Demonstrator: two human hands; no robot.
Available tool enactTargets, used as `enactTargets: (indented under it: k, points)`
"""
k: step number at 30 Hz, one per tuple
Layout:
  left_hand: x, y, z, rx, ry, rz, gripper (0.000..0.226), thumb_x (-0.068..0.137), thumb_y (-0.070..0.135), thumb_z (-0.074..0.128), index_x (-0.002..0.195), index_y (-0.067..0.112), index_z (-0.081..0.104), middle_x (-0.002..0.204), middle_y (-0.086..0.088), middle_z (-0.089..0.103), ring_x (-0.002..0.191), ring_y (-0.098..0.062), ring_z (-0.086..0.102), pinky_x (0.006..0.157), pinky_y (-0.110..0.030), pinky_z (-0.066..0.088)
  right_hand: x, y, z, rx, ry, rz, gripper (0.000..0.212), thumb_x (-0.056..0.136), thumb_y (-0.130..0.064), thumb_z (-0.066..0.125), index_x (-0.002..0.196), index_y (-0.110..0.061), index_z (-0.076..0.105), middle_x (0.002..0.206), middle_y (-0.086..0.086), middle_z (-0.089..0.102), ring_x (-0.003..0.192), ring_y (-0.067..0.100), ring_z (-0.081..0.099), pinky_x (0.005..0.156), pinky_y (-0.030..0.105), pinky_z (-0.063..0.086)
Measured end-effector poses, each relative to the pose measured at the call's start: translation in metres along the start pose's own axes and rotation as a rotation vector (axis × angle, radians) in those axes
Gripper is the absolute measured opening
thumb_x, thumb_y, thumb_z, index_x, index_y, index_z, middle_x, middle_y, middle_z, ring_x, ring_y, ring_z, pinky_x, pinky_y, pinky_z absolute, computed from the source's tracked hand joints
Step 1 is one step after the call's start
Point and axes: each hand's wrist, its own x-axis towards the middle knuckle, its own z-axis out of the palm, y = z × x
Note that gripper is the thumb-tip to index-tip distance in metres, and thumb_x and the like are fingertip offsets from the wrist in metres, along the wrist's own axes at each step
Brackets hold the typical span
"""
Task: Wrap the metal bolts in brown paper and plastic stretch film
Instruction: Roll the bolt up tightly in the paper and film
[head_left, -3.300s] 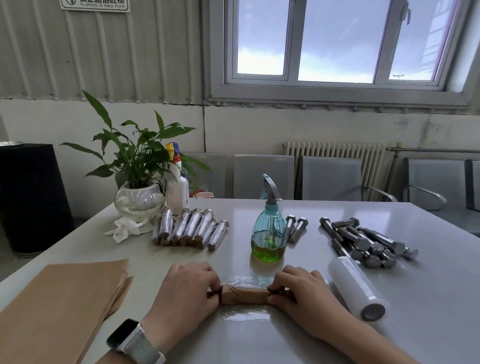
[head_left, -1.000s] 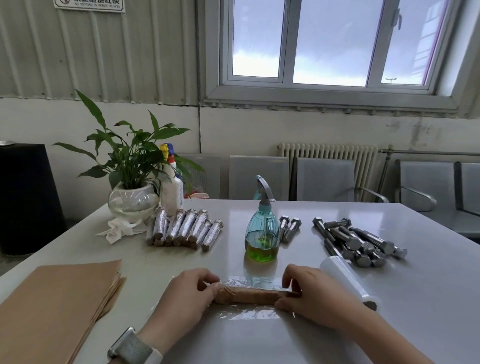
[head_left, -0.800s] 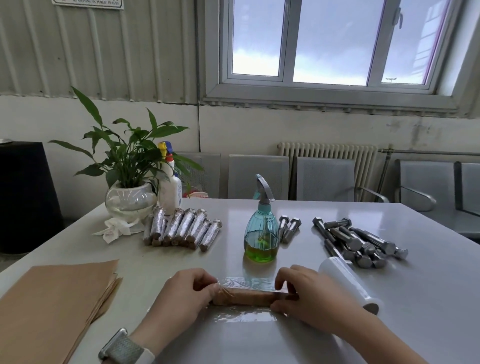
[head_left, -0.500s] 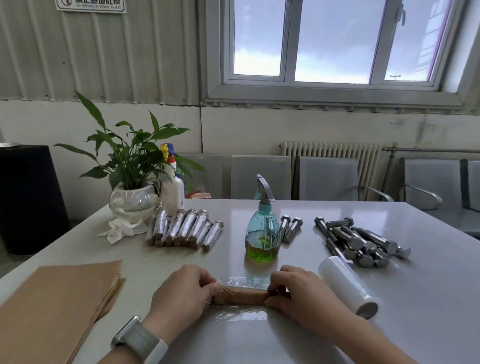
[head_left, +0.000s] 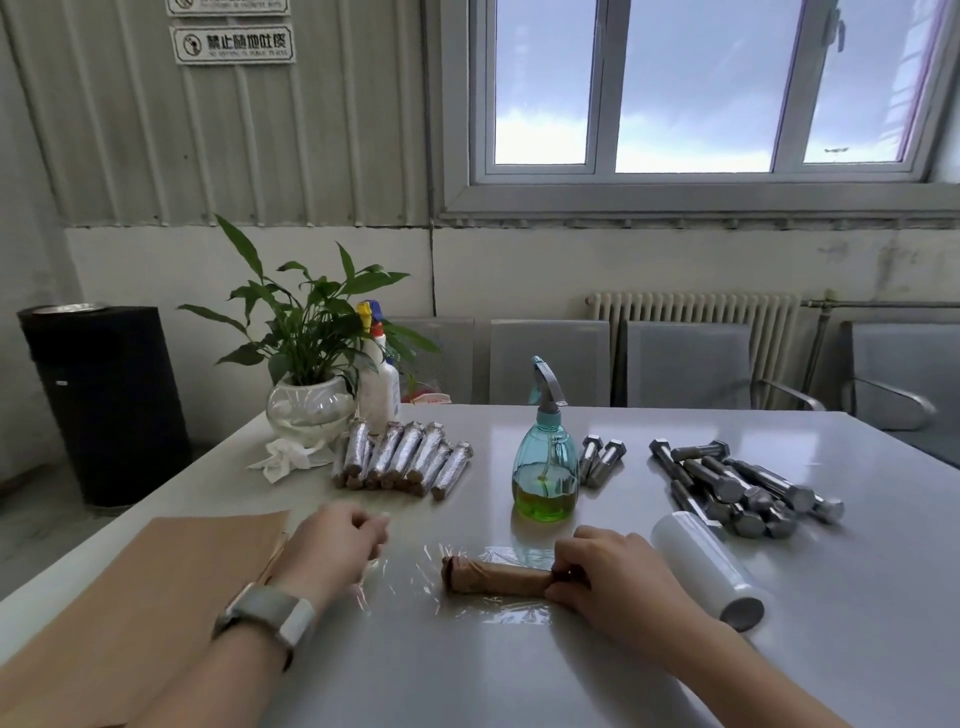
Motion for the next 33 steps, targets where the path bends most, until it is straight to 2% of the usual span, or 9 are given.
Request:
enactTargets:
  k: [2, 6, 9, 14, 18, 21, 26, 30, 33]
  points:
    - [0.01, -0.012, -0.017, 0.268, 0.083, -0.018, 0.037, 0.09, 0.045, 0.058, 0.064, 0.018, 0.059, 0.066, -0.002, 0.064, 0.073, -0.026, 0.065, 0.066, -0.03, 0.048, 0.0, 0.001, 0.001, 0.003, -0.005, 0.004, 0.024, 0.086, -0.05, 0.058, 0.102, -0.033, 0.063, 0.104, -0.013, 0.061, 0.098, 0.013, 0.057, 0.072, 0.027, 0.031]
    - [0.017, -0.016, -0.01, 0.521, -0.015, -0.049, 0.07, 0.081, 0.07, 0.049, 0.059, 0.004, 0.056, 0.074, -0.012, 0.065, 0.09, -0.03, 0.065, 0.077, -0.029, 0.048, 0.001, 0.003, 0.003, 0.002, -0.013, 0.008, 0.024, 0.086, -0.051, 0.057, 0.102, -0.034, 0.062, 0.104, -0.013, 0.06, 0.1, 0.013, 0.056, 0.073, 0.028, 0.031]
    - [0.018, -0.016, 0.002, 0.574, -0.079, -0.039, 0.057, 0.079, 0.066, 0.056, 0.055, 0.014, 0.057, 0.079, -0.007, 0.072, 0.091, -0.024, 0.066, 0.086, -0.03, 0.045, 0.002, 0.003, 0.005, 0.002, -0.017, 0.012, 0.025, 0.086, -0.051, 0.057, 0.102, -0.033, 0.062, 0.105, -0.013, 0.06, 0.101, 0.013, 0.056, 0.074, 0.028, 0.032]
    - [0.011, -0.013, 0.006, 0.586, -0.066, 0.022, 0.036, 0.084, 0.049, 0.061, 0.062, 0.021, 0.059, 0.081, 0.005, 0.067, 0.088, -0.019, 0.064, 0.065, -0.025, 0.04, 0.002, 0.003, 0.005, 0.003, -0.023, 0.015, 0.026, 0.086, -0.05, 0.057, 0.105, -0.032, 0.062, 0.108, -0.013, 0.06, 0.104, 0.013, 0.056, 0.077, 0.029, 0.034]
    - [0.007, -0.007, 0.001, 0.285, -0.09, 0.017, 0.022, 0.092, 0.033, 0.058, 0.074, 0.02, 0.053, 0.068, 0.006, 0.065, 0.06, -0.012, 0.065, 0.056, -0.025, 0.047, 0.002, 0.003, 0.005, 0.022, -0.02, 0.018, 0.023, 0.086, -0.049, 0.058, 0.102, -0.033, 0.062, 0.106, -0.013, 0.06, 0.103, 0.013, 0.055, 0.076, 0.029, 0.031]
    - [0.006, 0.009, -0.005, -0.109, -0.122, 0.02, 0.016, 0.087, 0.01, 0.064, 0.078, 0.007, 0.051, 0.048, -0.001, 0.06, 0.035, -0.015, 0.051, 0.037, -0.02, 0.034, 0.002, 0.003, 0.005, 0.028, -0.024, 0.019, 0.023, 0.086, -0.049, 0.058, 0.101, -0.032, 0.062, 0.106, -0.012, 0.06, 0.102, 0.013, 0.055, 0.075, 0.029, 0.029]
    - [0.002, 0.065, 0.013, -0.406, -0.247, 0.163, 0.017, 0.083, -0.004, 0.061, 0.092, 0.007, 0.052, 0.051, -0.005, 0.053, 0.036, -0.016, 0.039, 0.035, -0.017, 0.027, 0.001, 0.005, 0.005, 0.038, -0.041, 0.016, 0.022, 0.086, -0.05, 0.058, 0.099, -0.032, 0.06, 0.103, -0.013, 0.058, 0.099, 0.013, 0.056, 0.074, 0.03, 0.028]
    - [-0.007, 0.088, 0.061, -0.111, -0.411, 0.388, 0.019, 0.083, 0.008, 0.053, 0.093, 0.023, 0.055, 0.061, 0.0, 0.055, 0.054, -0.014, 0.049, 0.05, -0.025, 0.041, 0.003, 0.005, 0.004, 0.043, -0.056, -0.003, 0.021, 0.087, -0.046, 0.058, 0.1, -0.03, 0.06, 0.103, -0.011, 0.058, 0.099, 0.016, 0.056, 0.073, 0.031, 0.029]
    - [-0.004, 0.085, 0.083, 0.234, -0.469, 0.527, 0.019, 0.082, 0.017, 0.048, 0.095, 0.031, 0.051, 0.071, 0.006, 0.056, 0.067, -0.013, 0.053, 0.057, -0.024, 0.04, 0.003, 0.005, 0.004, 0.023, -0.063, -0.017, 0.018, 0.086, -0.043, 0.057, 0.099, -0.03, 0.059, 0.105, -0.008, 0.058, 0.099, 0.02, 0.056, 0.072, 0.032, 0.026]
